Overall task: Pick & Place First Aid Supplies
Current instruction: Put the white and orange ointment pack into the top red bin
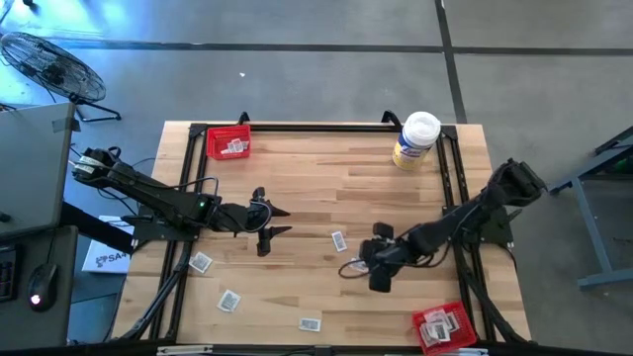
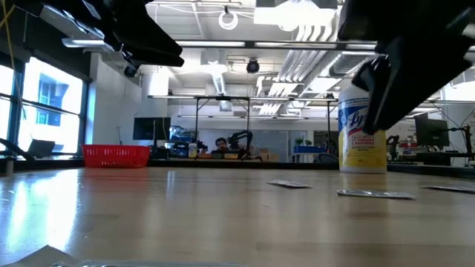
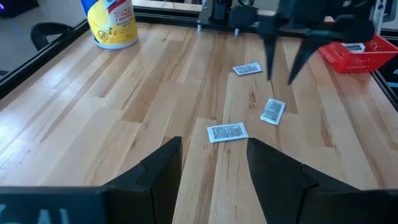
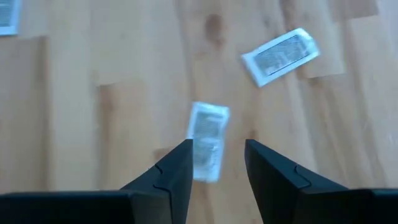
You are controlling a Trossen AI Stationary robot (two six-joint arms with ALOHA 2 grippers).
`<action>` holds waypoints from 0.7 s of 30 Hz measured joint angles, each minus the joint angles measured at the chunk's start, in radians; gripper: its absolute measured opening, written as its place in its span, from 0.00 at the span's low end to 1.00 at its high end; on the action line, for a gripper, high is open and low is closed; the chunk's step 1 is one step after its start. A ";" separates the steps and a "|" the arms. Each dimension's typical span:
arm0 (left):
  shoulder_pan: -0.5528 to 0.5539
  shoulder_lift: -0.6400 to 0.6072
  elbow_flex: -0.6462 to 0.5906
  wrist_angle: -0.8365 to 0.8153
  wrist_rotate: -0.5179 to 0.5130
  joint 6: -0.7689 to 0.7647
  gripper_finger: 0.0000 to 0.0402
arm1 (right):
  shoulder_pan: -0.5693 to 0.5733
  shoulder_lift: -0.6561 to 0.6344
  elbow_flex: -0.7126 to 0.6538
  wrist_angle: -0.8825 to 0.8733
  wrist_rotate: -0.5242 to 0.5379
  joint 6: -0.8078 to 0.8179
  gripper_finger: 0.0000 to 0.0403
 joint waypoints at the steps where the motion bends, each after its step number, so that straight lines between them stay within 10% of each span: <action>1: 0.000 0.000 0.000 -0.002 0.000 0.000 0.44 | -0.012 0.000 -0.021 0.034 0.005 -0.012 0.34; 21: 0.000 0.000 0.000 -0.001 0.017 0.002 0.44 | -0.098 0.166 -0.119 0.359 -0.020 -0.213 0.34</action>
